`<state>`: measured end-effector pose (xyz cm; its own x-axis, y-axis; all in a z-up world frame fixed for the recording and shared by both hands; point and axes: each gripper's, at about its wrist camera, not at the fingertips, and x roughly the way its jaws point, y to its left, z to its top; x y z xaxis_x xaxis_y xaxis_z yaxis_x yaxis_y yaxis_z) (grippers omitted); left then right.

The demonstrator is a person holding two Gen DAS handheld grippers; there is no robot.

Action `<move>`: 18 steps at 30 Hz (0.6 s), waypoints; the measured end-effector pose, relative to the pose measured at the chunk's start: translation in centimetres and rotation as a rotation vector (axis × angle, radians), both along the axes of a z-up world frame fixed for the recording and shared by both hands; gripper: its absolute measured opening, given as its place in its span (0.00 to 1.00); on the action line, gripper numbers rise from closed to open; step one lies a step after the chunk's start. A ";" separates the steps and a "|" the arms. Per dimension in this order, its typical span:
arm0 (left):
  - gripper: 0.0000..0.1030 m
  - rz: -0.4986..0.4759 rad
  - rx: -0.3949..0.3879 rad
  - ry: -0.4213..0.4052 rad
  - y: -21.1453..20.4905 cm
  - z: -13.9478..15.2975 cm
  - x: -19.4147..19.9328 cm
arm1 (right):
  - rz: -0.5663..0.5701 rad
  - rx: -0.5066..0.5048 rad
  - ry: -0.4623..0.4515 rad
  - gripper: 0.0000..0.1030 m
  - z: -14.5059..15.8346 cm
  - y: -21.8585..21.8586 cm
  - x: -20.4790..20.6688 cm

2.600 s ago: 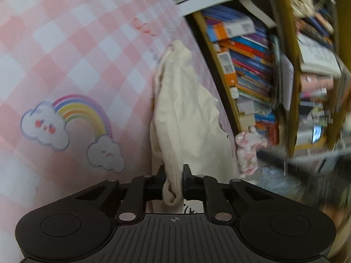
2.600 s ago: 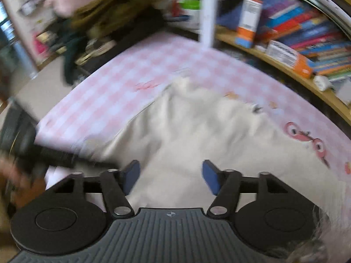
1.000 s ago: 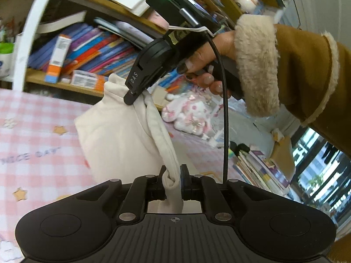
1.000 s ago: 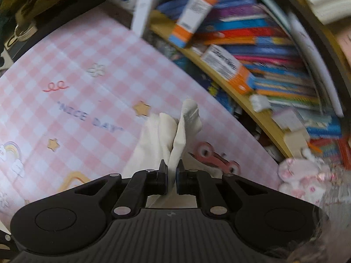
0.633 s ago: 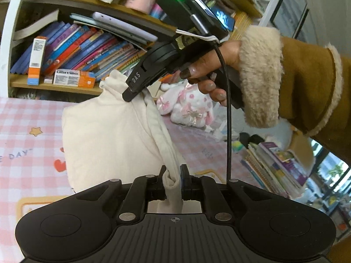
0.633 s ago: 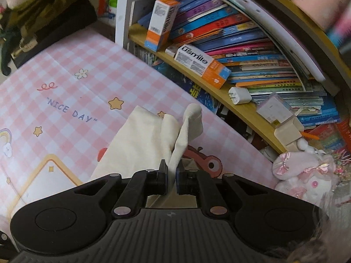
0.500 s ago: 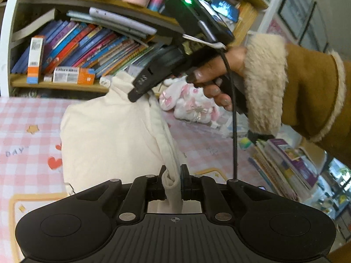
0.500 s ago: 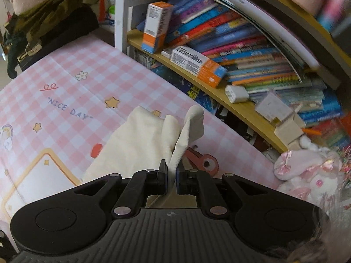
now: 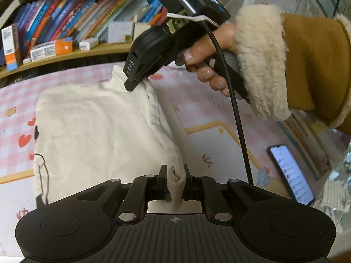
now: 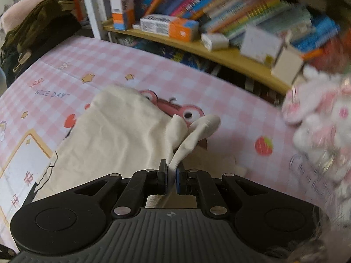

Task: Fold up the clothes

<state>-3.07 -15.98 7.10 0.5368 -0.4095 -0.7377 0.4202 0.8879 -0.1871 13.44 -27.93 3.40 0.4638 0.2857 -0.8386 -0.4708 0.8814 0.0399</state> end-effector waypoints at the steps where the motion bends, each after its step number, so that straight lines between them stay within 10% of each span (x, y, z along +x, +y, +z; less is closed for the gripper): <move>1: 0.11 -0.005 0.011 0.006 -0.4 -0.3 -0.1 | -0.012 0.012 0.007 0.06 -0.4 -0.4 0.0; 6: 0.27 0.007 0.016 0.037 -0.3 -0.9 -1.1 | -0.087 0.027 0.037 0.12 -2.0 -2.4 0.0; 8: 0.29 0.052 -0.005 0.036 1.4 -0.8 -1.7 | -0.153 0.001 0.032 0.33 -2.7 -3.4 -0.1; 18: 0.27 0.276 -0.107 0.033 9.8 -0.6 -4.9 | -0.212 0.220 0.100 0.35 -1.3 -6.8 -8.0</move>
<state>-7.93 -6.17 6.49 0.6151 -0.3278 -0.7170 0.1578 0.9422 -0.2954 5.42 -34.74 2.08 0.4511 0.3711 -0.8117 -0.2619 0.9244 0.2771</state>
